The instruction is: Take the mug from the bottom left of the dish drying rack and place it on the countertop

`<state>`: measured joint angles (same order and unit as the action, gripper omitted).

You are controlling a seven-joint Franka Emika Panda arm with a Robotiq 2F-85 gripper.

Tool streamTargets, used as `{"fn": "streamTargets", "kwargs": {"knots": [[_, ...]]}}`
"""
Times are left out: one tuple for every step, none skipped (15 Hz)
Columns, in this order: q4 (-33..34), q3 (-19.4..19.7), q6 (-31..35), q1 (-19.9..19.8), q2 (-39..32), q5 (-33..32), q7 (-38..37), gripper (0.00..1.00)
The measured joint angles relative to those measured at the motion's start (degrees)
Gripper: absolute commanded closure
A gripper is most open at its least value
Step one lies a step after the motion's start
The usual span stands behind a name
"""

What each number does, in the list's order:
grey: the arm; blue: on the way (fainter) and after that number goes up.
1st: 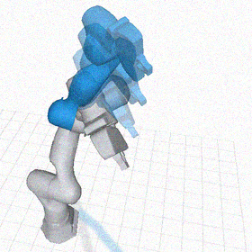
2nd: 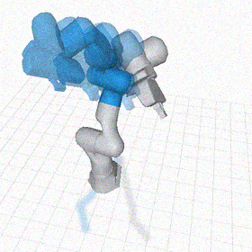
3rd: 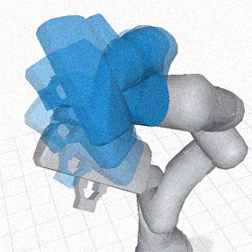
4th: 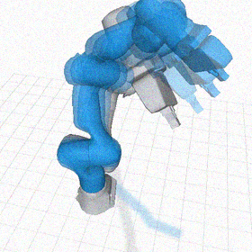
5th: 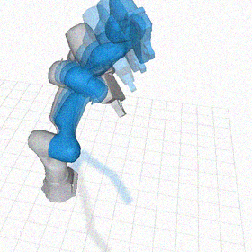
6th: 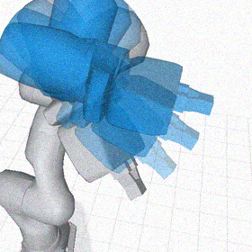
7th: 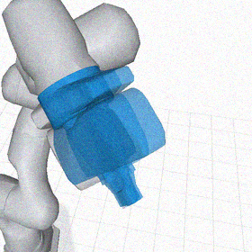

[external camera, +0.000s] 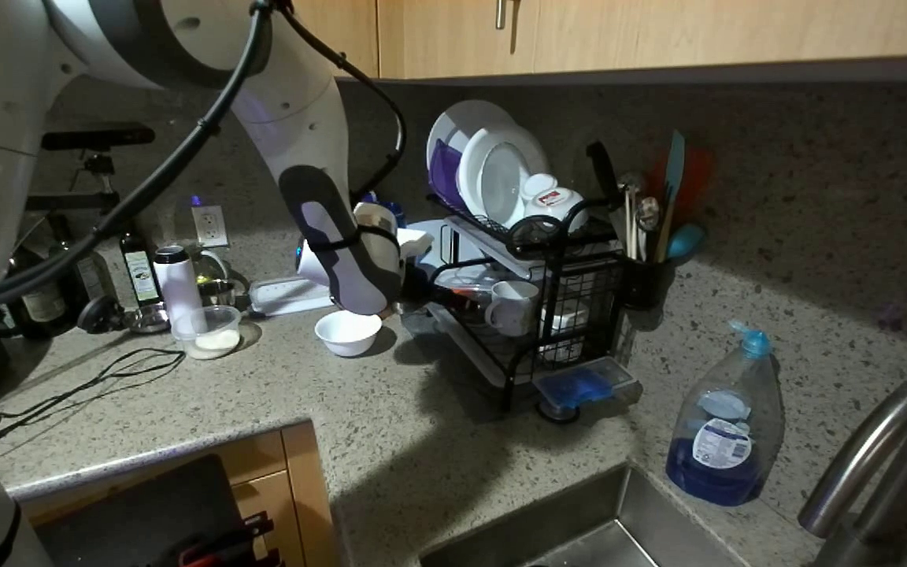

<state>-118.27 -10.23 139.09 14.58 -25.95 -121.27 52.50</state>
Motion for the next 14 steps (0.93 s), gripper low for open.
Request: {"fn": "streamTargets", "kwargs": {"knots": [[0.17, 0.21, 1.18, -0.63, 0.00, -2.16, -0.48, 0.00], [0.31, 0.45, 2.58, -1.31, 0.00, -4.44, -1.47, 0.00], [0.36, 0.69, 3.85, -1.95, -0.01, -6.57, -2.73, 0.00], [0.36, 0.90, 4.92, -2.48, -0.05, -8.48, -4.15, 0.00], [0.36, 1.06, 5.76, -2.98, -0.16, -10.32, -5.77, 0.00], [0.36, 1.17, 6.36, -3.44, -0.35, -12.07, -7.42, 0.00], [0.36, 1.23, 6.65, -3.82, -0.60, -13.80, -9.21, 0.00], [0.35, 1.31, 6.66, -4.05, -0.87, -15.27, -10.75, 0.01], [0.35, 1.38, 6.66, -4.22, -1.16, -16.52, -12.22, 0.21], [0.34, 1.47, 6.66, -4.32, -1.41, -17.62, -13.51, 0.26], [0.33, 1.64, 6.66, -4.33, -1.66, -18.57, -14.71, 0.31], [0.29, 1.80, 6.66, -4.33, -1.88, -19.40, -15.84, 0.40], [0.26, 1.95, 6.66, -4.33, -2.08, -20.22, -16.99, 0.48], [0.22, 2.06, 6.64, -4.33, -2.25, -20.83, -18.01, 0.57]]}}
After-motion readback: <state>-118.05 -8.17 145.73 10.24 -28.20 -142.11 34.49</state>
